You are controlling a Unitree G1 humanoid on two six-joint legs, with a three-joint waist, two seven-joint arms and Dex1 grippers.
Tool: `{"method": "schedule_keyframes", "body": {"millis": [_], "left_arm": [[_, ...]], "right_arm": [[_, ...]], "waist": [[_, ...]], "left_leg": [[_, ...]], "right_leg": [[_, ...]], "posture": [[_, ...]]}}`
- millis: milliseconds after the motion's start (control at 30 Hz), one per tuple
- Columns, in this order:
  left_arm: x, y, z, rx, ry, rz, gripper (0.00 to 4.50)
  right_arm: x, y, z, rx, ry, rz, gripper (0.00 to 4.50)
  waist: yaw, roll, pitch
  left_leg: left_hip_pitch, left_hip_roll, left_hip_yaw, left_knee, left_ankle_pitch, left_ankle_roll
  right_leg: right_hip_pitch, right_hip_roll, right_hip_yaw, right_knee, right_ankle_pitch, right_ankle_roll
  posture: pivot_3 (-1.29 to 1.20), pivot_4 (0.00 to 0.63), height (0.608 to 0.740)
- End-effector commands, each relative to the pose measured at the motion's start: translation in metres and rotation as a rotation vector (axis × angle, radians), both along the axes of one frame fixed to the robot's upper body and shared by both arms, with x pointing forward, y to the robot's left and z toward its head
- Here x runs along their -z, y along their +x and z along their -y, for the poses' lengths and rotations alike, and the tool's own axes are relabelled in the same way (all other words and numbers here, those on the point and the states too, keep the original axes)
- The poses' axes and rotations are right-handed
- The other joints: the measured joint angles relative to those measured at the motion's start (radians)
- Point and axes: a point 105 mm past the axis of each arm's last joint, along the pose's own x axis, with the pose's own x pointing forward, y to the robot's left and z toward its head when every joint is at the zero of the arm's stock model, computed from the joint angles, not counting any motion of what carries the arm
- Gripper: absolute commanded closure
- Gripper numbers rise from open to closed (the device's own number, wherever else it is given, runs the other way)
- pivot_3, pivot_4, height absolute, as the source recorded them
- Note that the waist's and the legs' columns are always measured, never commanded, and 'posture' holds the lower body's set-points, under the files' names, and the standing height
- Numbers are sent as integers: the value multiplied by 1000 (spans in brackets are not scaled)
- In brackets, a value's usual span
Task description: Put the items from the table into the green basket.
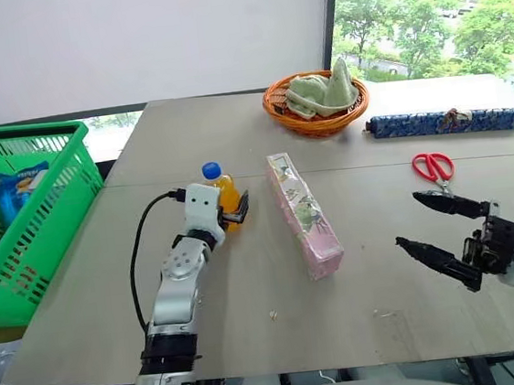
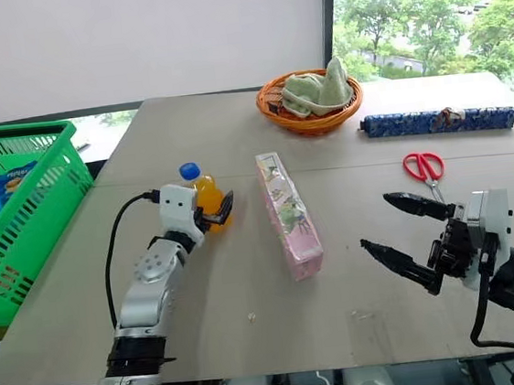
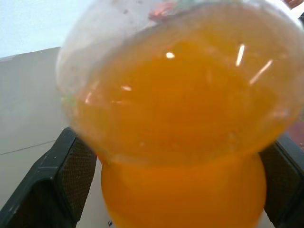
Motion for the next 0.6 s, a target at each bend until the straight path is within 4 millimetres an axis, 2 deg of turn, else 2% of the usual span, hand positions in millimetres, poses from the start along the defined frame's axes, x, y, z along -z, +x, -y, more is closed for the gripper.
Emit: {"method": "schedule_keyframes", "body": {"millis": [33, 67, 167, 300, 333, 433, 533, 600], "left_arm": [[-20, 5, -5, -23, 0, 85, 1311], [-20, 5, -5, -26, 3, 87, 1483], [-24, 6, -12, -56, 9, 98, 1483], [-63, 14, -41, -189, 48, 212, 1483], [-80, 18, -59, -259, 66, 252, 1483], [-111, 20, -97, -401, 90, 312, 1483], [-142, 9, -158, -569, 140, 355, 1483], [-156, 2, -180, -616, 186, 373, 1483]], "right_arm": [[-8, -1, -4, -17, 0, 40, 0], [-8, -1, -4, -17, 1, 40, 0], [-9, 0, -5, -19, 8, 43, 0], [-22, 5, -14, -46, 62, 70, 0], [-27, 6, -17, -61, 76, 80, 0], [-36, 8, -25, -93, 94, 94, 0], [-50, 11, -37, -148, 141, 114, 0], [-55, 13, -43, -178, 150, 121, 0]], "waist": [[-1, 0, 0], [-1, 0, 0], [-3, 0, 0], [-9, -2, 1], [-9, -3, 2], [-8, -3, 2], [-10, -4, 2], [-8, -4, 2]], "left_leg": [[0, 0, 0, 0, 0, 0], [0, 0, 0, 0, 0, 0], [0, 0, 0, 0, 0, 0], [0, 0, 0, 0, 0, 0], [0, 1, 0, 0, 0, 0], [-1, 0, -1, 0, 0, 0], [-2, 0, -1, 0, 0, 0], [-2, 0, -1, 0, 0, -1]], "right_leg": [[0, 0, 0, 0, 0, 0], [0, 0, 0, 0, 0, 0], [0, 0, 0, 0, 0, 0], [0, 0, 0, 1, 0, 0], [0, 0, 0, 1, 0, 0], [-1, 1, -1, 1, 0, 0], [-1, 1, -1, 0, 0, 0], [-1, 0, -1, 0, 0, 0]], "posture": [[-162, 0, 740], [-160, 0, 740], [-151, 0, 740], [-138, 0, 740], [-127, 0, 740], [-113, 0, 740], [-76, 0, 740], [-64, 0, 740]]}}
